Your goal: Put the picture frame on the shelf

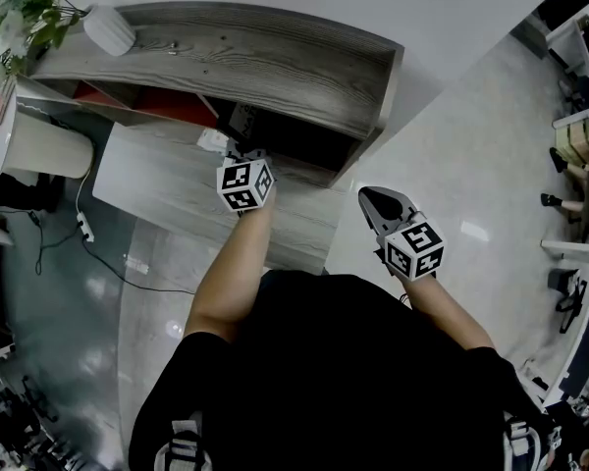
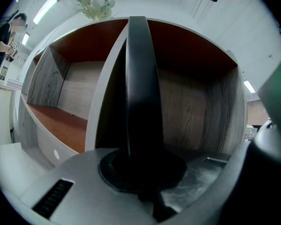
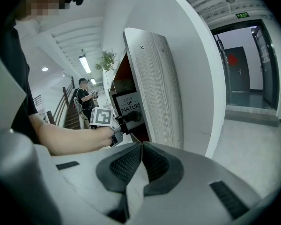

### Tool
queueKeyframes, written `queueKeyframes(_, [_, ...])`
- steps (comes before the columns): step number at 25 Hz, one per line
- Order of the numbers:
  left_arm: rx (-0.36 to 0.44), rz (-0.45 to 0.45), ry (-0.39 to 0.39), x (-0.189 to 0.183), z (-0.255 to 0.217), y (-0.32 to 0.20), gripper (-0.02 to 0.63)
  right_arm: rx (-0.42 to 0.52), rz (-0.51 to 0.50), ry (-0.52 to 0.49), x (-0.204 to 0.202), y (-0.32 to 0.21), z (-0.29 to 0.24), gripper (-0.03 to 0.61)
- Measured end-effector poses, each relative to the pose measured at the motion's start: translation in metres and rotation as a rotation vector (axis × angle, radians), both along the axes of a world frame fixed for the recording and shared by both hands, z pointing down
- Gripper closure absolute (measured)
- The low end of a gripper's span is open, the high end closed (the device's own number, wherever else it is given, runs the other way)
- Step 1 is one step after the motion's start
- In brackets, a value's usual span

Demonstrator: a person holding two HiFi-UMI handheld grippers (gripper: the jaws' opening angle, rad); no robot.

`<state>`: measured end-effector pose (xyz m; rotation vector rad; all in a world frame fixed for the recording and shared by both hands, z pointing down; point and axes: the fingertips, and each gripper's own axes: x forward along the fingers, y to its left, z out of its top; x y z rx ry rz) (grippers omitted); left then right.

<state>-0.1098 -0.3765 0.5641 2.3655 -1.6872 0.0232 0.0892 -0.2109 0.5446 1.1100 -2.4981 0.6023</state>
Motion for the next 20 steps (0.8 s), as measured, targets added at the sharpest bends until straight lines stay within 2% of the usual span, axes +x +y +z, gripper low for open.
queueKeyframes(20, [0.010,-0.004,0.009,0.0041,0.0003,-0.0089,0.584,-0.013,0.001,0.002,0.0009,-0.0005,0.0063,0.563])
